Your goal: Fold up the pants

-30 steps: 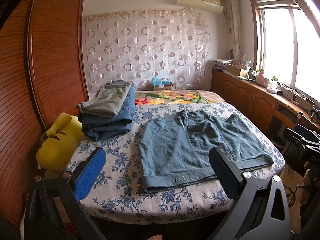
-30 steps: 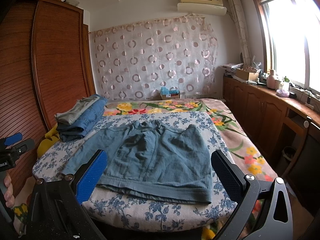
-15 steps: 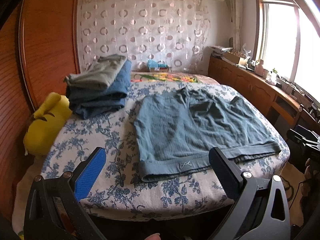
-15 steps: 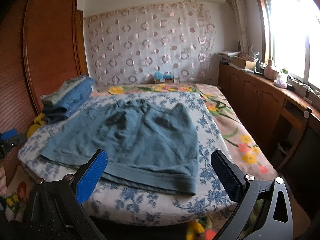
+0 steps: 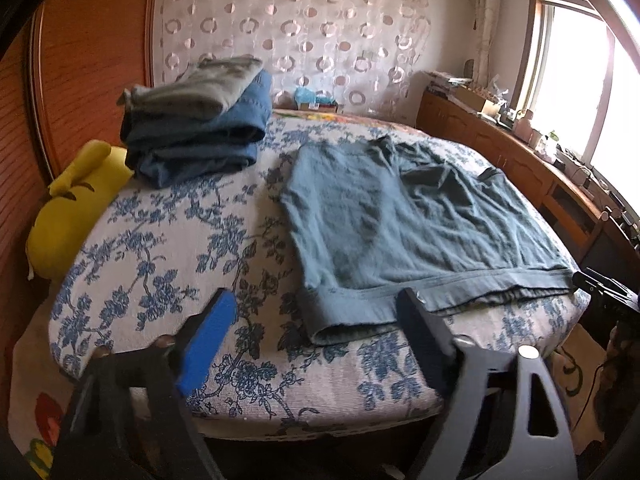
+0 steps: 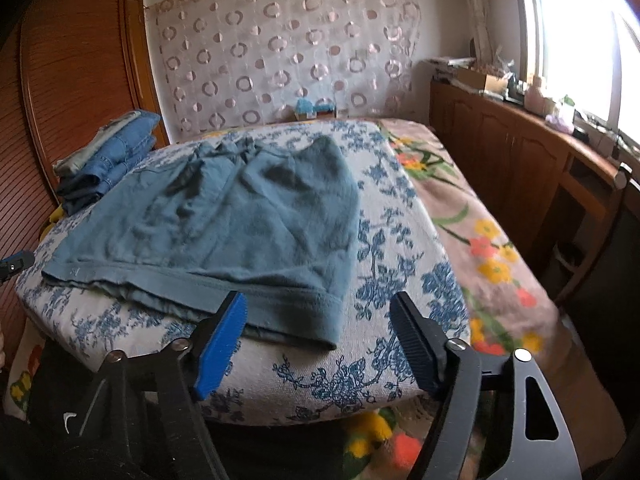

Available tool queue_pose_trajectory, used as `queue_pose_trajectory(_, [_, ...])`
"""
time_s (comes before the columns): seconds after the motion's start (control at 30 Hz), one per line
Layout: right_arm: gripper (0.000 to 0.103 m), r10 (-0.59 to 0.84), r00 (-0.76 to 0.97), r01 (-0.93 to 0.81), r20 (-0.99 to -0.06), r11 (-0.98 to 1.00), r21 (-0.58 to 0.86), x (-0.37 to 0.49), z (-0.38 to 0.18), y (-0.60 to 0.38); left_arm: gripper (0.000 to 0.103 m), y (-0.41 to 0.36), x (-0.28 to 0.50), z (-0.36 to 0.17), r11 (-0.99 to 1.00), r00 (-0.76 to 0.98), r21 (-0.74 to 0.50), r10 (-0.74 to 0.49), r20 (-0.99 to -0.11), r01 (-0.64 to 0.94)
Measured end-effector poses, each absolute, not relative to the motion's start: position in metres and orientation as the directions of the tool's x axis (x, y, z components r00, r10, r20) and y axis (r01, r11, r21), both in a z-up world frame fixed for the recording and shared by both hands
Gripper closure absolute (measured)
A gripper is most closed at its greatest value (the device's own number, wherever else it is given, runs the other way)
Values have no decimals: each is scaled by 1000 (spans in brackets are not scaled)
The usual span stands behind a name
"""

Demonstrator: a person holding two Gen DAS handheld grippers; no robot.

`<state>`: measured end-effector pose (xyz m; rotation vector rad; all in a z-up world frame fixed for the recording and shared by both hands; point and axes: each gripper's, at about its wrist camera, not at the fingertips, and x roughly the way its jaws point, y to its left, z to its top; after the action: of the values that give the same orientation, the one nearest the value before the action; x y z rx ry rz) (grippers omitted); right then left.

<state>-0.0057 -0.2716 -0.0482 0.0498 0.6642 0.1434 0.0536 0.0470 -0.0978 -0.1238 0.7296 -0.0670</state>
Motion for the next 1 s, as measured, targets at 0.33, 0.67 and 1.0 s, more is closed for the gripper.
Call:
queue_pose_trajectory(0.33, [49,154,768,-115,-622,988,103,-6,-51,-274,43,51,60,-117,986,704,-168,-134,-697,21])
queue_pose_trajectory(0.67, [87,191,769,-134,-609,981,139,-5,-52,-288,73,48,69,-120,984,700,-169,-156,-697,51])
queue_pose_trajectory(1.0, [92,225,782,-154,-581,973,169,-23,-48,-295,95,46,50,-97,976,736,-185,-210,-644,116])
